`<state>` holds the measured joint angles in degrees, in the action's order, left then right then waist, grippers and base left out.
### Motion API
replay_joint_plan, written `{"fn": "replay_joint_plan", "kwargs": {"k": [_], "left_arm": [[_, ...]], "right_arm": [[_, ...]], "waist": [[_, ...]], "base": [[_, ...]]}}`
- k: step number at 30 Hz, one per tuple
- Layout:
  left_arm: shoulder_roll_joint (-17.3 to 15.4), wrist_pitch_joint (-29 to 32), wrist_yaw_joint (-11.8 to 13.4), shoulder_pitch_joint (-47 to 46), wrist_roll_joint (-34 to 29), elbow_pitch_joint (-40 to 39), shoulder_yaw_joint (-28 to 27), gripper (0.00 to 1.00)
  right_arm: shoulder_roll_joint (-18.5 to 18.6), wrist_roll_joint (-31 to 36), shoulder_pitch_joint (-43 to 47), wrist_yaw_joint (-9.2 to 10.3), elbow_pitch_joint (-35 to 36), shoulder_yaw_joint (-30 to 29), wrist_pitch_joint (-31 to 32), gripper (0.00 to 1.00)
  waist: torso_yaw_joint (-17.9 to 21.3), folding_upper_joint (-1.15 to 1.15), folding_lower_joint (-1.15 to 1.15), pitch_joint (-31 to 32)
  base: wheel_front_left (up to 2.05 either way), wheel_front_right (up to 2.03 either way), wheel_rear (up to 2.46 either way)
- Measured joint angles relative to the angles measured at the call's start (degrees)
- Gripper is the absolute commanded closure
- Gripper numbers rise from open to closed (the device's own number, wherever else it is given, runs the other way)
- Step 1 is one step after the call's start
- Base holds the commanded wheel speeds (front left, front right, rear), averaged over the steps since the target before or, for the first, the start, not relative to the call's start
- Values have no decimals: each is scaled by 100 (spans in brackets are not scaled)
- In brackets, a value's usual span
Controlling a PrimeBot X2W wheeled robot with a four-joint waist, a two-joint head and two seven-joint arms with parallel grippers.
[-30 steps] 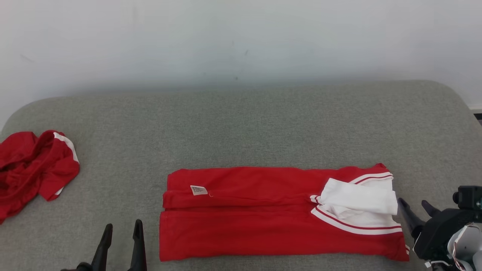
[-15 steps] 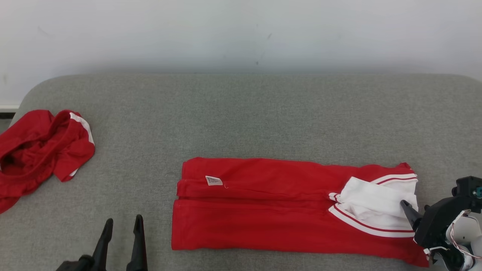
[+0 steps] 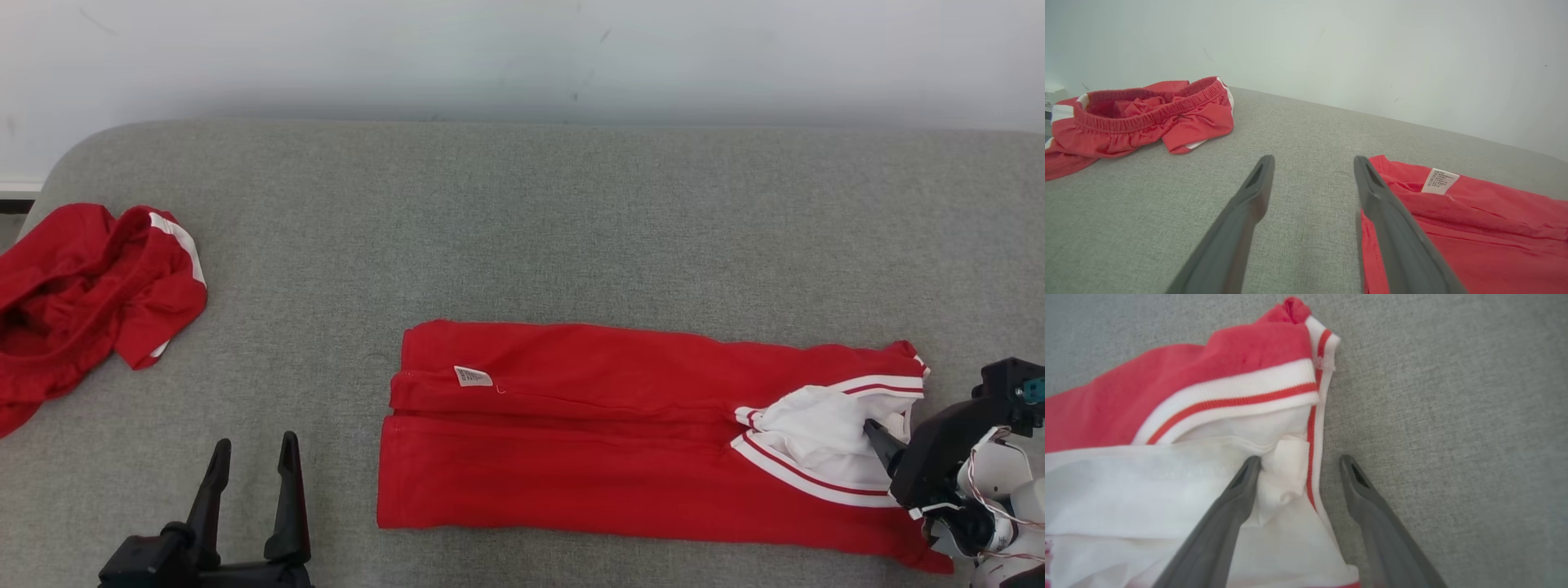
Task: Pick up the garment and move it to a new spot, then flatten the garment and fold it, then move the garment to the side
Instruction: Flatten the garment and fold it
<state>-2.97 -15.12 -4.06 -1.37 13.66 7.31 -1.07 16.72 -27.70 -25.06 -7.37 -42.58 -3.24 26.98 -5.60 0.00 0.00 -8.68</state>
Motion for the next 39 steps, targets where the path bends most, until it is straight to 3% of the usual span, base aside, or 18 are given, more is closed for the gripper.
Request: {"fn": "replay_joint_plan", "kwargs": {"k": [5, 6, 7, 8, 17, 29, 34, 39], "left_arm": [[1, 0, 1, -30, 0, 9, -16, 0], [1, 0, 1, -28, 11, 10, -14, 0], [2, -1, 3, -24, 20, 10, -12, 0], [2, -1, 3, -24, 20, 10, -12, 0], [7, -1, 52, 56, 99, 19, 2, 0], [8, 0, 101, 203, 114, 18, 16, 0], [7, 0, 130, 309, 166, -5, 23, 0], [8, 0, 166, 416, 214, -41, 74, 0]], "right_arm": [[-3, 35, -83, 24, -98, 115, 127, 3], [-5, 35, -90, 24, -99, 137, 143, 43], [-11, 35, -91, 24, -93, 165, 140, 60], [-11, 35, -91, 24, -93, 165, 140, 100], [-56, 270, -108, -27, -214, 16, -299, 100], [716, 969, -182, -20, -308, -1185, -623, 100], [659, 1069, -75, -20, 32, -1188, -421, 100], [355, 1109, 231, -20, 617, -781, -74, 100]], "waist": [[-14, 0, 0, -9], [-15, 0, 0, -3], [-16, 0, 0, 3], [-16, 0, 0, 3], [34, 1, 0, 127], [248, 1, 0, 423], [342, 2, 1, 526], [392, 1, 0, 640]], "base": [[0, 0, 0], [0, 0, 0], [0, 0, 0], [0, 0, 0], [0, 0, 0], [0, 0, 0], [0, 0, 0], [0, 0, 0]]}}
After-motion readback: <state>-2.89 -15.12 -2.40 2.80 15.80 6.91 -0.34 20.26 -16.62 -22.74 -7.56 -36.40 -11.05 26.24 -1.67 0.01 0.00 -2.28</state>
